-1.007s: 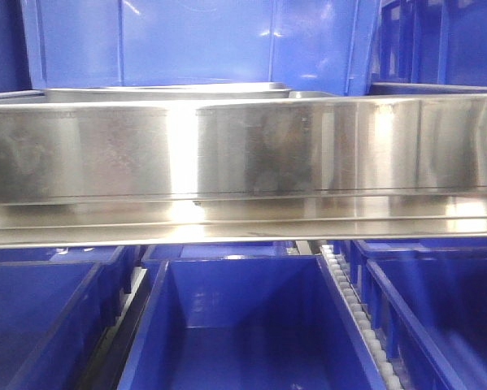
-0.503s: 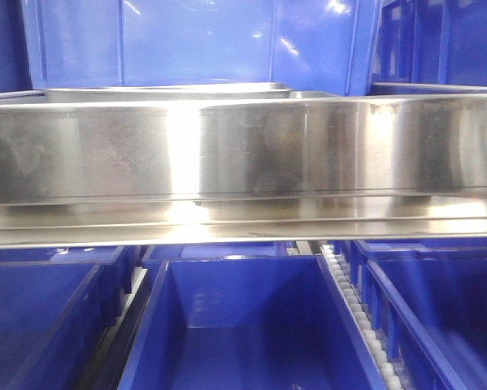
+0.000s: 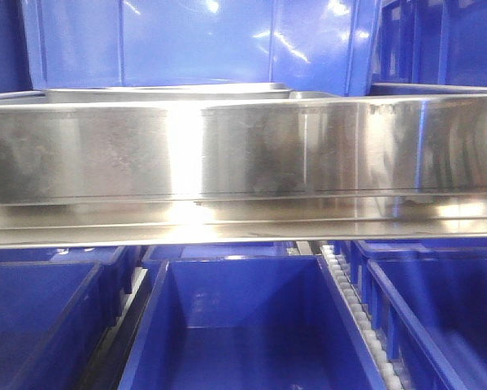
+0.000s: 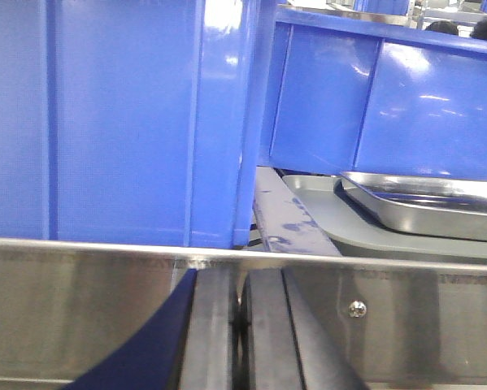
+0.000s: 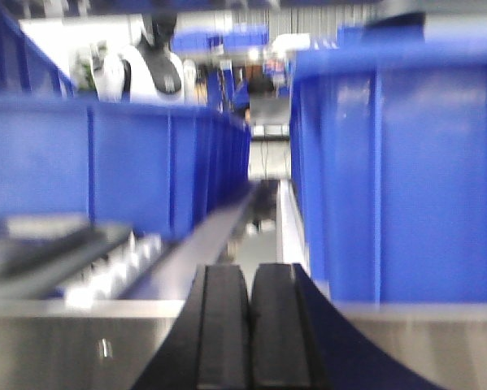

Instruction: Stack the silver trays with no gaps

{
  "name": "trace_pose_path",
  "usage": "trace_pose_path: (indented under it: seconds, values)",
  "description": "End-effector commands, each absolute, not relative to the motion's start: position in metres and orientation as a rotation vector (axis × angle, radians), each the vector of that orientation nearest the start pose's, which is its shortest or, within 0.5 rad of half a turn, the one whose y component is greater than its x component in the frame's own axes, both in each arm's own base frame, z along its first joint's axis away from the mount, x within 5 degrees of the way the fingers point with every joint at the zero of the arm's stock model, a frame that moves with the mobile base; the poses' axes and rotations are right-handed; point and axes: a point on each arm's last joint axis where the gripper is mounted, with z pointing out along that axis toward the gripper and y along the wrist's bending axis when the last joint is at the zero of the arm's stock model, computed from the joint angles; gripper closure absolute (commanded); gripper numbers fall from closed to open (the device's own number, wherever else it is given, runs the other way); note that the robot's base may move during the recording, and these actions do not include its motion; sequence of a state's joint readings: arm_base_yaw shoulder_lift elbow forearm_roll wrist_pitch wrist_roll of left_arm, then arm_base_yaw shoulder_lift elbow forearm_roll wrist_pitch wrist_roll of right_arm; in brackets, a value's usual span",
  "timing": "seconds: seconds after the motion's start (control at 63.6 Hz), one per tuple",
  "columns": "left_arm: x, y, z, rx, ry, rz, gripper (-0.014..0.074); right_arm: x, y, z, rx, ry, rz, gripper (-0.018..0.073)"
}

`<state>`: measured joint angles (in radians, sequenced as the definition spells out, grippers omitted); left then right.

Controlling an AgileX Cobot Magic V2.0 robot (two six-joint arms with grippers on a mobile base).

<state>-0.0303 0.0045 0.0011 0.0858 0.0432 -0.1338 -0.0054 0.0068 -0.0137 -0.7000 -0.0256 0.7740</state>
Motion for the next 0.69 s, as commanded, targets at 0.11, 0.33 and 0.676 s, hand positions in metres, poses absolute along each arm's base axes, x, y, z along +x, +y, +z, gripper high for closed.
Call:
trace_pose_path:
  seconds: [0.11, 0.33, 0.676]
  values:
    - [0.0563, -0.0014, 0.2108, -0.027, 1.510, -0.072, 0.0592, 0.0562, -0.0010, 0.2126, 0.038, 1.490, 0.020, 0.0637]
    - [0.0563, -0.0014, 0.2108, -0.027, 1.510, -0.072, 0.0592, 0.0562, -0.0013, 0.2123, 0.039, 1.493, 0.016, 0.0637]
    - [0.0563, -0.0014, 0.2108, -0.027, 1.510, -0.072, 0.0592, 0.0560, 0.0010, 0.2148, 0.018, 1.466, 0.034, 0.0637]
